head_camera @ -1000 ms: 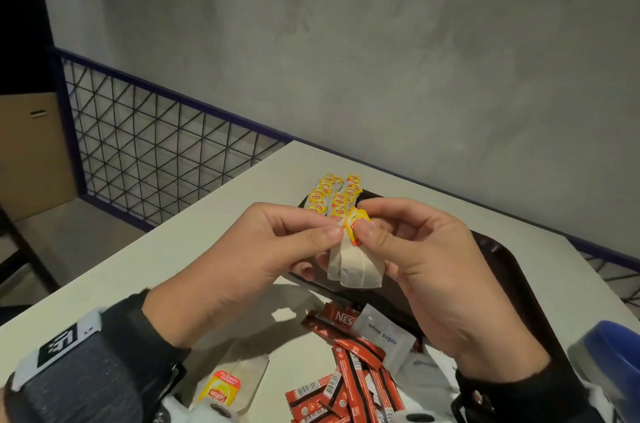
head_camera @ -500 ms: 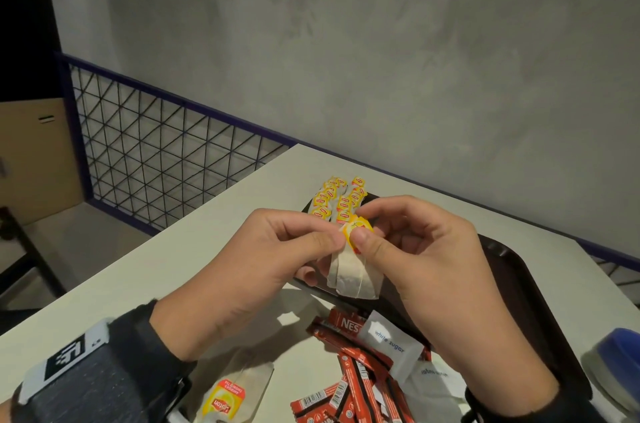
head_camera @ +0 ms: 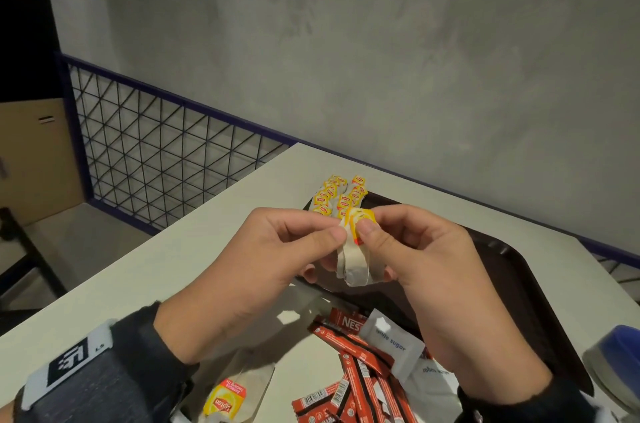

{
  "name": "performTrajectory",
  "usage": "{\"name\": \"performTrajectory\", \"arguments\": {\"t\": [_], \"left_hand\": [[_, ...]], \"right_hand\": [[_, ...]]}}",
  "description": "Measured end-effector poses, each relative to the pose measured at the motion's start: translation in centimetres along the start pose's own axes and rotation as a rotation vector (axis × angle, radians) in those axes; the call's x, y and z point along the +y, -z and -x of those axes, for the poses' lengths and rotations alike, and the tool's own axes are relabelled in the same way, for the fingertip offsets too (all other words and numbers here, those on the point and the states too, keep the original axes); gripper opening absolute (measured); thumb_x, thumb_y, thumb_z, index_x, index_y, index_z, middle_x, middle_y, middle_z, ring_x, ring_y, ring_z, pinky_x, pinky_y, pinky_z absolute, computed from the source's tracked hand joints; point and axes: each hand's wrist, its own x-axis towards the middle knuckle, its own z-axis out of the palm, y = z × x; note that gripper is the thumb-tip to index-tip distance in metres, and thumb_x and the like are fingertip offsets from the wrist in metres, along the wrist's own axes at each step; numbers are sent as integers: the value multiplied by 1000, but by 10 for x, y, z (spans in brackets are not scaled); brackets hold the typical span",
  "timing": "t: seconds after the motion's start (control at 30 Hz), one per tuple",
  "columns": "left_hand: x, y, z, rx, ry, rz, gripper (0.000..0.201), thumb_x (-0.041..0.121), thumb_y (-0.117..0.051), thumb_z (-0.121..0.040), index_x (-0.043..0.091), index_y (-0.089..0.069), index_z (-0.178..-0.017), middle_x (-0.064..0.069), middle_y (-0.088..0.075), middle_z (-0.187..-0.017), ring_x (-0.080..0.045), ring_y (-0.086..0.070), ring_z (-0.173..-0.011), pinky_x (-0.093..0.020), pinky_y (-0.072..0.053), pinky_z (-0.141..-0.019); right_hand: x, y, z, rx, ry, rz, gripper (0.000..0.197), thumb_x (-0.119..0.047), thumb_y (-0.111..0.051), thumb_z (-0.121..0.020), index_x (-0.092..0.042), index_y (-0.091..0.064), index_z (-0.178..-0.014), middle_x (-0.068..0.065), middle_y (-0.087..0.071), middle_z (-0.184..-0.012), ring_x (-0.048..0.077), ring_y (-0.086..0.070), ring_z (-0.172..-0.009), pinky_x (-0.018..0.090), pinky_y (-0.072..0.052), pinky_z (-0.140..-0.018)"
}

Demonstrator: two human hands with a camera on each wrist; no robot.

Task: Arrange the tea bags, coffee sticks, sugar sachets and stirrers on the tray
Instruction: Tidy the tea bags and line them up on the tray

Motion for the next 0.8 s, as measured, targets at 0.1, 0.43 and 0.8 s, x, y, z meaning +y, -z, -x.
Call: {"name": "performTrajectory", "arguments": {"t": [0.1, 0.43, 0.8], "left_hand": [[1, -1, 1, -20, -14, -21, 23, 32, -70, -84, 17, -84, -97, -14, -77, -84, -15, -66, -72, -31, -51, -68], [2, -2, 0, 20, -23, -26, 24, 35, -73, -79, 19, -85, -93, -13, -79, -85, -18, -70, -74, -35, -53, -69], [4, -3, 1, -3, -13, -25, 22, 30, -71, -85, 19, -84, -99, -10, -80, -88, -18, -71, -78, -36, -51, -72]], "right_hand": [[1, -1, 1, 20, 14, -1, 11, -27, -73, -85, -25, -82, -92, 1, -79, -89, 17, -76, -82, 24, -59, -64], [4, -8, 2, 57, 72, 196, 17, -33, -65, -93, -31, -82, -95, -7, -74, -93, 6, -72, -88, 26, -61, -73], [-5, -2, 0, 10, 84, 219, 14, -25, -70, -92, -31, -81, -87, -15, -77, -84, 2, -71, -85, 15, -56, -71]]}}
